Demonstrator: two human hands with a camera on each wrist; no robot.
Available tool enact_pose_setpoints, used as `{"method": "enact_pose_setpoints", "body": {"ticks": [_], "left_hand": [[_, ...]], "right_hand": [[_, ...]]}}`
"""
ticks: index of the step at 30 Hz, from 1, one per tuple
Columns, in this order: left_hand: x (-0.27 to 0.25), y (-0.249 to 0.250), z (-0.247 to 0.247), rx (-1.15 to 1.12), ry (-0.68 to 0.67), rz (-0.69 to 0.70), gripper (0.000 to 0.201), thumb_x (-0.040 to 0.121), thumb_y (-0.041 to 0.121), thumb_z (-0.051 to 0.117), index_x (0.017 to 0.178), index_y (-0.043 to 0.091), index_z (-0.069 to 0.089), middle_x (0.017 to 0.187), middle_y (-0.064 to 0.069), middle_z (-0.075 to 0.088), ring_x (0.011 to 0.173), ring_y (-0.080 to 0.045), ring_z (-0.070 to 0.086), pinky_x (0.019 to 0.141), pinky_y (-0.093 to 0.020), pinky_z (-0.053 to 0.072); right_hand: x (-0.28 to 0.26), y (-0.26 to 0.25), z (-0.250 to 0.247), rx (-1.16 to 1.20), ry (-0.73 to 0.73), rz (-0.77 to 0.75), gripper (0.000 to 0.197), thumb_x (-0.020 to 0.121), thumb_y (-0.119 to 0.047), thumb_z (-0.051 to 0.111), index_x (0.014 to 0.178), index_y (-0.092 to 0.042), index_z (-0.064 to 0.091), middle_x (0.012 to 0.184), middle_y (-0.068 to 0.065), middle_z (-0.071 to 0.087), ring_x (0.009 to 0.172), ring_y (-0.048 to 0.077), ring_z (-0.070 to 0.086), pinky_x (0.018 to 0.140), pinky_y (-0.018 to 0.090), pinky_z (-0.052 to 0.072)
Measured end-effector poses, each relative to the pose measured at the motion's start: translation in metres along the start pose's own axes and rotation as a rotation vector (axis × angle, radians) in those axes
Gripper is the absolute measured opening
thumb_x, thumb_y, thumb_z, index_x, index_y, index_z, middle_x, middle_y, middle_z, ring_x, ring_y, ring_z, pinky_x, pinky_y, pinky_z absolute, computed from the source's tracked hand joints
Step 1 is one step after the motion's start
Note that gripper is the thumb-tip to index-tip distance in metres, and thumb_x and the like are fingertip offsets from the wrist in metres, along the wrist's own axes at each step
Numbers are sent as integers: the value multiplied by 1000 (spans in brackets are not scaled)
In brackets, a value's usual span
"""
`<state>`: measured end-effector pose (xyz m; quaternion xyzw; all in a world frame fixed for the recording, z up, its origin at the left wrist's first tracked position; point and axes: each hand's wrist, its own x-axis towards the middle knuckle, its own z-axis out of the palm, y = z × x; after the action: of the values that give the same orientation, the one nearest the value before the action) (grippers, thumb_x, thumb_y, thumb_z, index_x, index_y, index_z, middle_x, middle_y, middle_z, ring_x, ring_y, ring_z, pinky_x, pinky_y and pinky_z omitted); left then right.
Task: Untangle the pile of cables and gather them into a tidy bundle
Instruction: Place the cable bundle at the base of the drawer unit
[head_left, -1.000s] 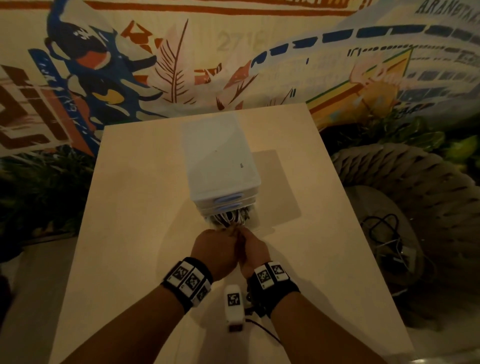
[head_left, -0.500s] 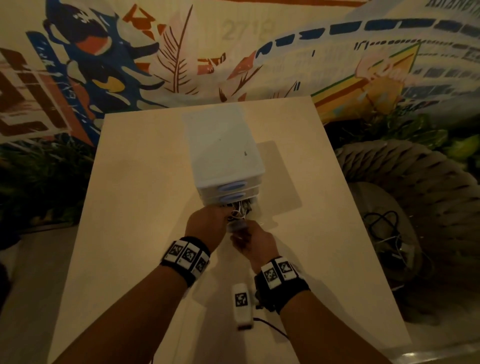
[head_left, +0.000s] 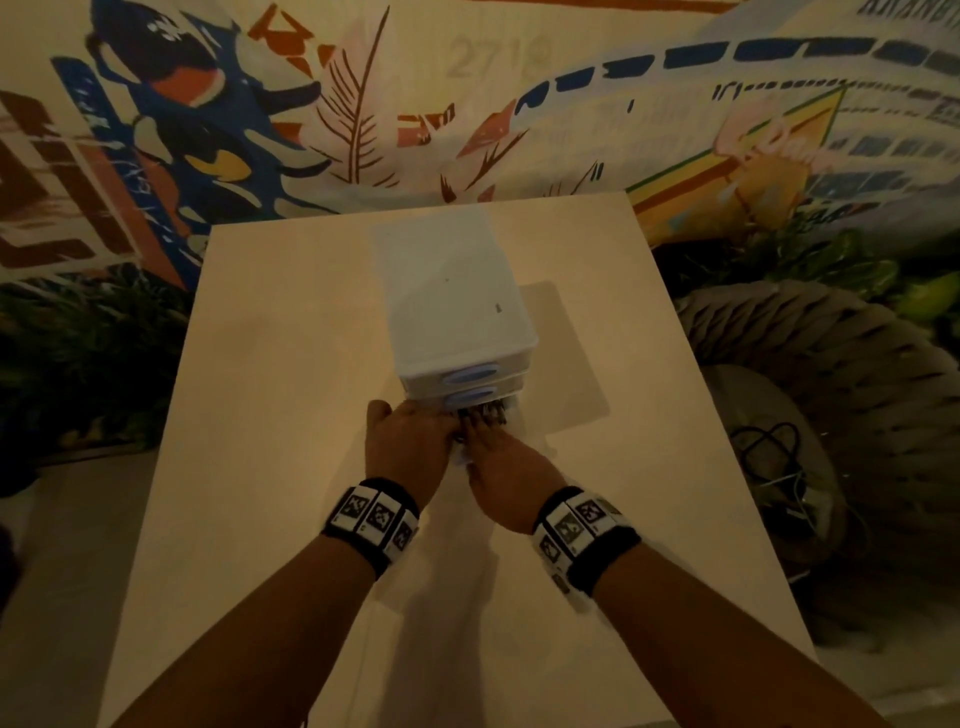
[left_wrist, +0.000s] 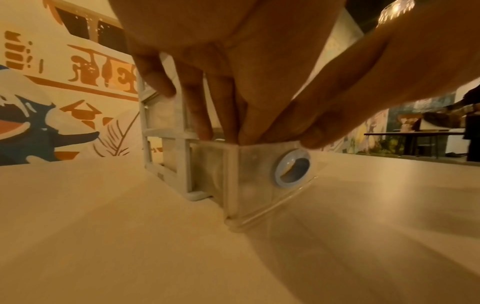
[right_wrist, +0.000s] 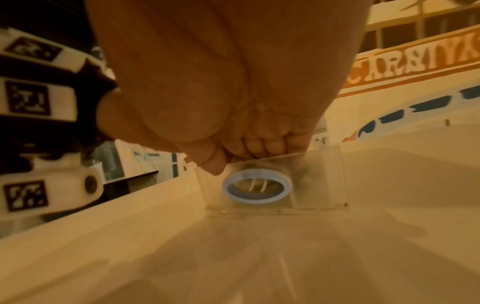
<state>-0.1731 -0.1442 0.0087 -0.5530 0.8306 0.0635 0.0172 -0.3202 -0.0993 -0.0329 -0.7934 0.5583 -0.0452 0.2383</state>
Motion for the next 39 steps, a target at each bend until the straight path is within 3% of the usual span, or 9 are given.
{"method": "enact_pose_setpoints", "body": {"ticks": [4,9,13,16,19,22,25,31,39], "left_hand": [[-7,2,1,53,-63,64,14,78,21,70,87,27,78,90,6,76,102,-26,64,79,-39,40],[-12,2,-4,147,-192,149,43,91,22,48,132,25,62,131,7,64,135,-28,39,96,-40,32],[-14,2,-15,153,-230,160,43,94,24,44,134,26,58,137,8,58,135,-27,36,97,-38,29],[-16,4,-21,94,-205,133,42,96,26,44,137,23,54,139,3,57,134,-28,38,98,-39,31],[-15,2,-22,65,-189,103,43,98,31,41,139,22,53,142,1,55,136,-28,39,103,-40,31],[-15,0,-21,71,-225,80,48,98,32,39,144,21,48,147,-1,51,136,-28,39,105,-41,32],[-14,6,-21,123,-245,79,48,97,31,38,143,19,47,147,-2,50,136,-29,37,103,-42,32],[-9,14,-27,171,-236,80,35,99,30,40,127,20,57,136,0,57,131,-29,38,100,-43,30],[-8,2,-15,92,-257,29,47,95,27,42,142,22,47,141,0,55,126,-29,43,97,-41,33]], "right_hand": [[-1,-9,-1,-241,-122,108,74,104,-37,34,159,-3,0,168,19,0,155,36,1,127,46,1],[1,-18,-3,-247,-144,143,81,100,-36,41,159,-3,-3,168,18,-4,156,34,-2,127,46,2],[-9,-13,-16,218,134,111,63,97,-18,49,157,-9,31,160,13,35,148,28,31,123,42,25],[-39,-6,-21,381,416,386,26,97,-22,54,120,-20,67,119,3,69,109,21,62,91,31,49],[-50,2,-2,624,138,695,24,98,-32,54,88,-16,69,88,2,70,86,24,66,73,31,49],[-34,-7,8,1545,145,925,19,102,-12,51,99,-2,67,90,13,68,78,26,66,71,31,56],[-22,-20,1,1952,315,989,17,102,-10,54,111,1,65,95,16,67,84,29,63,84,37,54],[-14,-26,14,2037,395,962,26,96,-19,66,118,-5,68,111,16,71,98,29,67,81,35,57],[3,-27,20,1972,488,922,33,99,-11,61,128,5,58,121,20,67,99,26,69,84,32,59]]}}
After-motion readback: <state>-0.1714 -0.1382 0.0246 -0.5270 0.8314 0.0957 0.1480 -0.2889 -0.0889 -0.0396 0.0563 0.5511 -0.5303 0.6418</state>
